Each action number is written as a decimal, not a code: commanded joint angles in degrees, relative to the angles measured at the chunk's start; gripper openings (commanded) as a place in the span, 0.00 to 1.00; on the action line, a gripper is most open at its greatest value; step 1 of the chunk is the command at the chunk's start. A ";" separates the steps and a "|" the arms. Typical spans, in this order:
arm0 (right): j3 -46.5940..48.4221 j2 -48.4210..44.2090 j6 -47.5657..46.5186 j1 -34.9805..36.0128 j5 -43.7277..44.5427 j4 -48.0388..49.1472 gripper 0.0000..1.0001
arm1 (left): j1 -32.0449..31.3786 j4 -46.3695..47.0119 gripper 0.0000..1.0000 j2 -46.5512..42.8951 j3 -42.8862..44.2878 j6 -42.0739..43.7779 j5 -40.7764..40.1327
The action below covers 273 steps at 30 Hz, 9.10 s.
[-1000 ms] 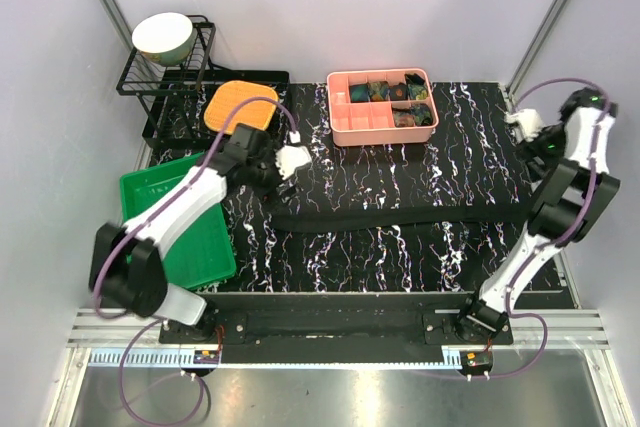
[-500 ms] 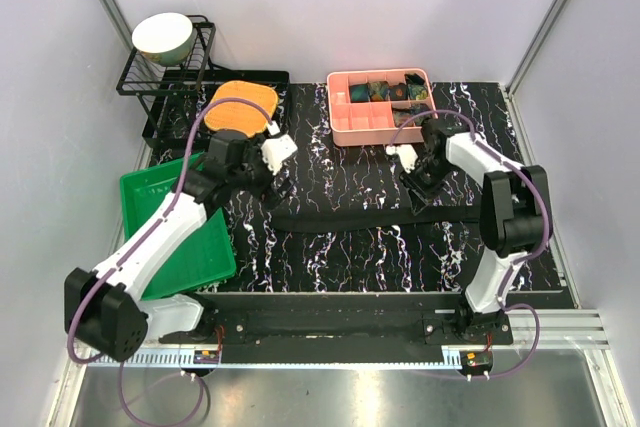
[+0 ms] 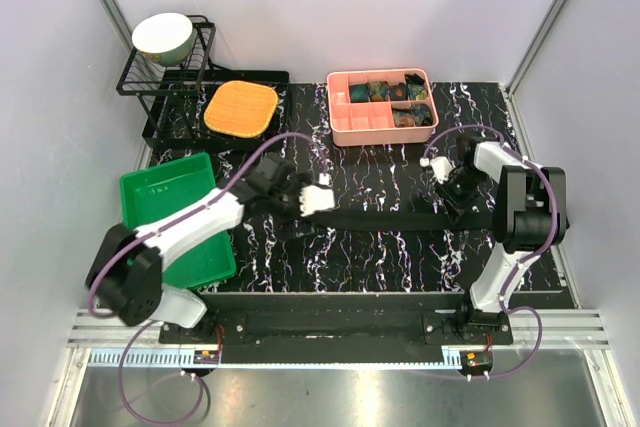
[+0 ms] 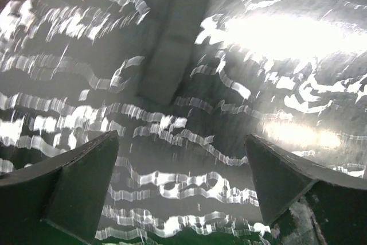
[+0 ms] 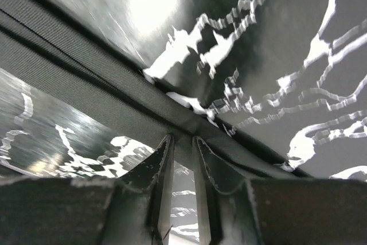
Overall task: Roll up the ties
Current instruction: Roll the tie at the center of the board.
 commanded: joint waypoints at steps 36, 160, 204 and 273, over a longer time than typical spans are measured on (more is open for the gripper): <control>6.19 -31.86 29.77 -8.18 -30.76 7.76 1.00 | -16.33 -9.52 0.57 44.13 39.51 -0.97 -2.32; 4.68 -3.55 36.71 0.17 -44.46 -0.60 0.61 | -2.97 -6.80 0.99 30.14 28.43 1.15 4.80; -0.60 1.71 61.23 20.12 -44.47 25.58 0.25 | 0.02 5.17 0.87 18.10 11.11 -7.47 8.41; 0.47 4.62 54.37 16.08 -47.97 15.82 0.47 | -7.10 -13.30 0.29 36.75 36.61 0.00 6.21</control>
